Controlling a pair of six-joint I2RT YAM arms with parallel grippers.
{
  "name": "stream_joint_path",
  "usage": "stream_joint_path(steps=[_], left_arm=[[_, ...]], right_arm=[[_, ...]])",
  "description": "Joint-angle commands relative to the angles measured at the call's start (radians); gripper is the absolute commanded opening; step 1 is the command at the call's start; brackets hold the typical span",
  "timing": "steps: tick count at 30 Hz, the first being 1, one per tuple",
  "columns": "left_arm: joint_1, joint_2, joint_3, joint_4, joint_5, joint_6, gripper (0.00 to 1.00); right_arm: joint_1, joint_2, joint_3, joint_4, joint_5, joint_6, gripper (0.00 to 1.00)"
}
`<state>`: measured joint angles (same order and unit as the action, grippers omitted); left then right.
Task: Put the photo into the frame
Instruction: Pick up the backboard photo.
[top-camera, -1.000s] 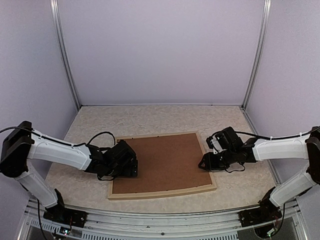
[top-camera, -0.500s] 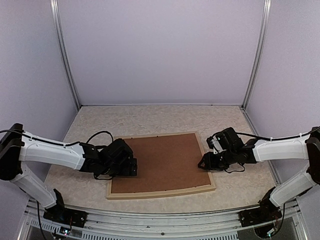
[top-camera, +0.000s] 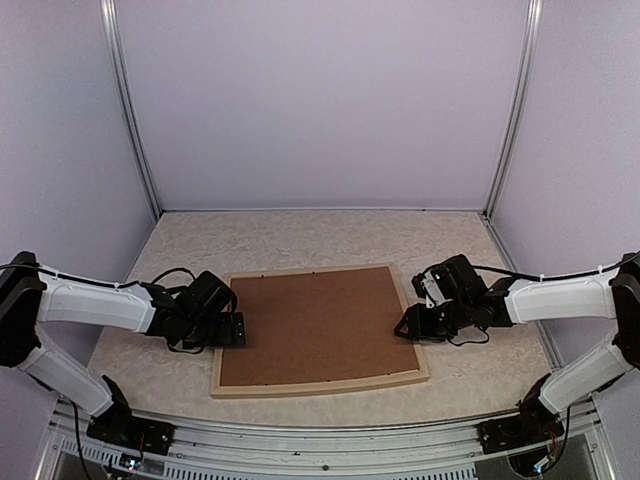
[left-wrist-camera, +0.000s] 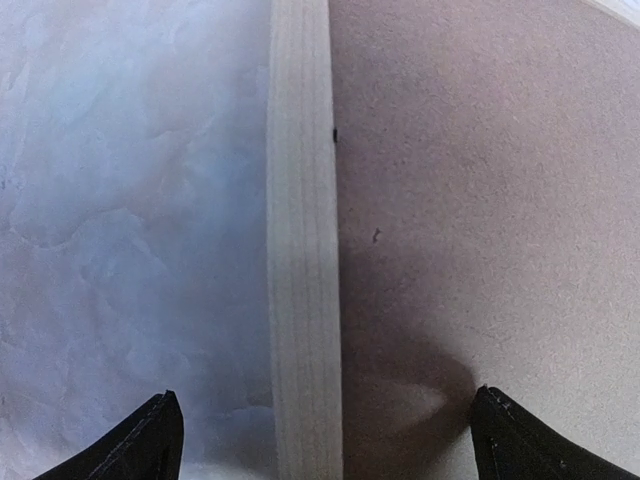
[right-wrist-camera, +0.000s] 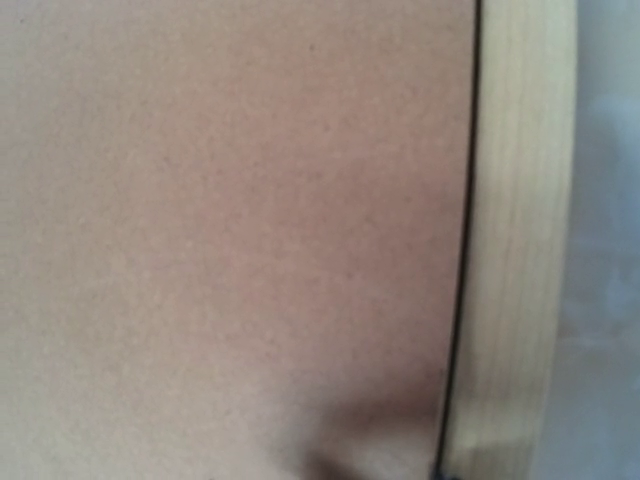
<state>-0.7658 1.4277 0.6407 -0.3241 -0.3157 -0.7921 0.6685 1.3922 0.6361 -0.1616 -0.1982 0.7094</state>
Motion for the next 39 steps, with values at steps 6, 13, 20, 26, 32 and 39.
stream_joint_path(steps=[6, 13, 20, 26, 32, 39], left_arm=[[0.006, 0.019, -0.049, 0.144, 0.132, 0.027, 0.96], [0.006, 0.010, -0.059, 0.171, 0.158, 0.027, 0.95], [0.006, 0.016, -0.065, 0.193, 0.172, 0.025, 0.95], [0.007, 0.016, -0.064, 0.202, 0.177, 0.025, 0.96], [0.007, 0.009, -0.060, 0.217, 0.176, 0.030, 0.98], [0.009, -0.015, -0.051, 0.205, 0.141, 0.022, 0.99]], right_arm=[[0.010, -0.010, -0.009, 0.104, -0.112, 0.027, 0.44], [0.011, -0.039, -0.026, 0.160, -0.162, 0.047, 0.42], [0.011, -0.080, -0.023, 0.205, -0.194, 0.063, 0.41], [0.012, -0.104, -0.005, 0.204, -0.206, 0.067, 0.40], [0.021, -0.129, 0.023, 0.202, -0.219, 0.071, 0.40], [0.036, -0.164, 0.049, 0.187, -0.220, 0.076, 0.40]])
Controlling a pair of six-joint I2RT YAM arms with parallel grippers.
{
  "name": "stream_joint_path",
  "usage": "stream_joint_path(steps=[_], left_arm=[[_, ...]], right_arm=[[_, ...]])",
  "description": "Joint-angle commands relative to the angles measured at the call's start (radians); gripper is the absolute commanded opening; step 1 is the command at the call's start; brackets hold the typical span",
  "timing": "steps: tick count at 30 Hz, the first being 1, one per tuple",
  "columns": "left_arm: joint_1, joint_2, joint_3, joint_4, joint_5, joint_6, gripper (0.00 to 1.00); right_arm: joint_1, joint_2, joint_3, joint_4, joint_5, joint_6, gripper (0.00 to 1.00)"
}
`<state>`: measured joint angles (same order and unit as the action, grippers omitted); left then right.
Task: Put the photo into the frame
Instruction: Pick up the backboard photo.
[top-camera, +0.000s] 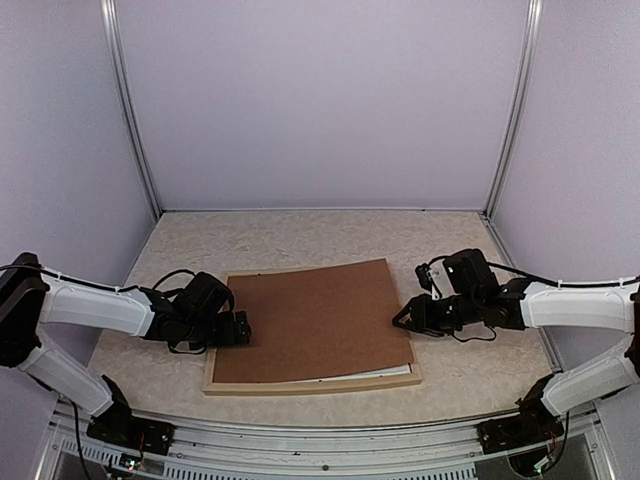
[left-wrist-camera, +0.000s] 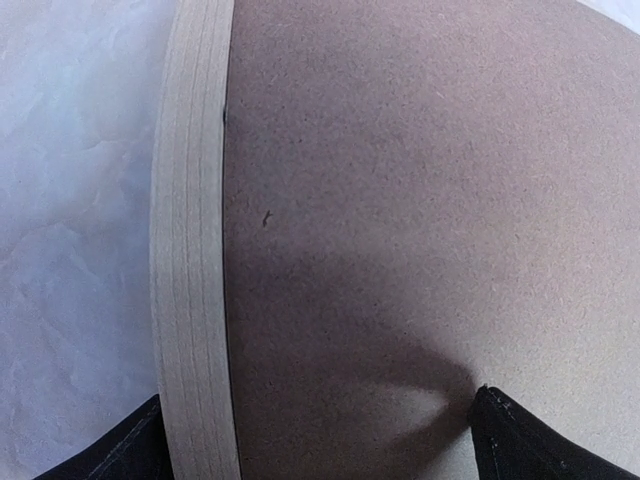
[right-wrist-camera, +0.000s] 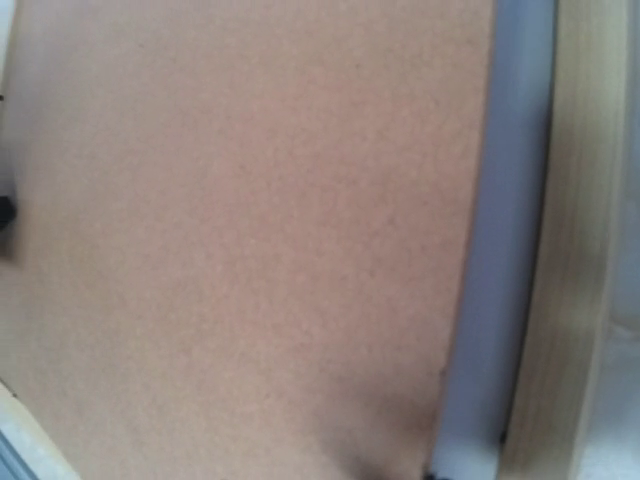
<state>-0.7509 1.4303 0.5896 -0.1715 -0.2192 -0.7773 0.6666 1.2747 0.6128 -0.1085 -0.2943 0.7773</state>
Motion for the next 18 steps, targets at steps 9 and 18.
stream_joint_path(steps=[9, 18], left_arm=[[-0.005, -0.085, 0.007, 0.018, -0.051, -0.020, 0.99], [-0.005, -0.158, 0.019, -0.019, -0.129, -0.029, 0.99]], right_arm=[[0.056, -0.058, 0.102, 0.121, -0.123, 0.007, 0.40], [0.067, -0.049, 0.120, 0.129, -0.127, 0.011, 0.40]])
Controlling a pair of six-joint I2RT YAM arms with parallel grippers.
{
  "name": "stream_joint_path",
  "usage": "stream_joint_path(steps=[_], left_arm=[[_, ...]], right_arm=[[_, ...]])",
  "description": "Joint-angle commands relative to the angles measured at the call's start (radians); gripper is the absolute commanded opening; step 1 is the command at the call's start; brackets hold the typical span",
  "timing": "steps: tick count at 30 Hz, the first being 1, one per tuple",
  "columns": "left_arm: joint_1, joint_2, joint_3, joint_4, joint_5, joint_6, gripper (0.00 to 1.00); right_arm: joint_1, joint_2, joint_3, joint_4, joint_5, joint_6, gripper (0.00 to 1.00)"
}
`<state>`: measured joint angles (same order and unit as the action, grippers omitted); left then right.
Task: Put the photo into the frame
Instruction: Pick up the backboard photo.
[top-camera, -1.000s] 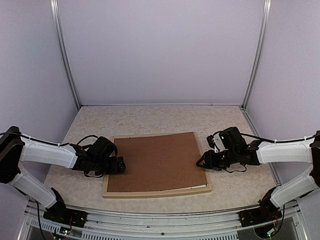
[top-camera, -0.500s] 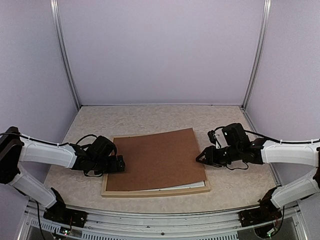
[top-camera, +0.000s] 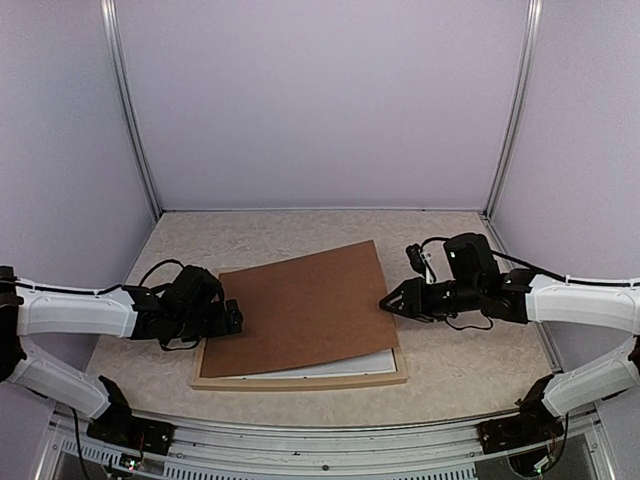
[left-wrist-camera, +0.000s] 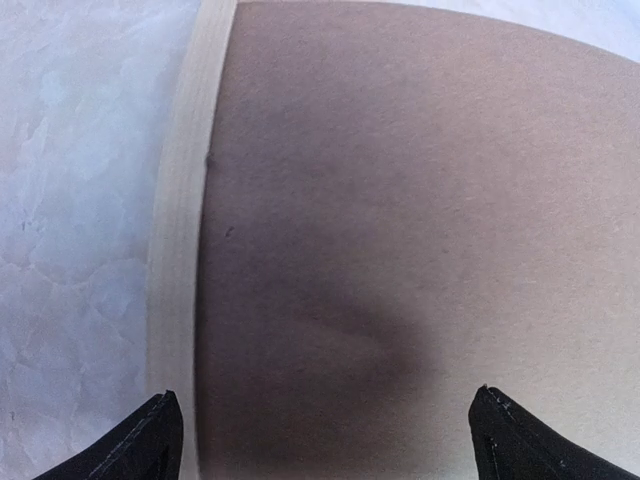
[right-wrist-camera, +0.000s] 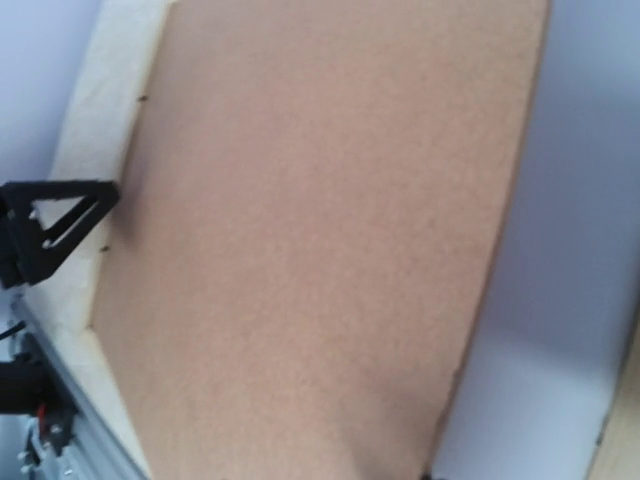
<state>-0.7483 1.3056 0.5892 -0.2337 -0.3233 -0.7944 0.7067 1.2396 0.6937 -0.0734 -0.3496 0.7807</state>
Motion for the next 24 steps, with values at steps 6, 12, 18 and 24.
stream_joint_path(steps=[6, 12, 18, 24], left_arm=[[-0.008, -0.039, 0.021, 0.027, -0.056, -0.022, 0.99], [-0.008, -0.086, 0.023, 0.002, -0.109, -0.029, 0.99], [-0.008, -0.175, 0.018, -0.025, -0.167, -0.021, 0.99], [-0.061, -0.243, 0.011, 0.008, -0.176, 0.059, 0.99]], right_arm=[[0.036, 0.004, 0.054, 0.098, -0.075, 0.008, 0.40], [0.041, 0.015, 0.059, 0.102, -0.075, 0.009, 0.40], [0.045, 0.024, 0.056, 0.108, -0.074, 0.014, 0.40], [0.047, 0.032, 0.065, 0.109, -0.074, 0.017, 0.40]])
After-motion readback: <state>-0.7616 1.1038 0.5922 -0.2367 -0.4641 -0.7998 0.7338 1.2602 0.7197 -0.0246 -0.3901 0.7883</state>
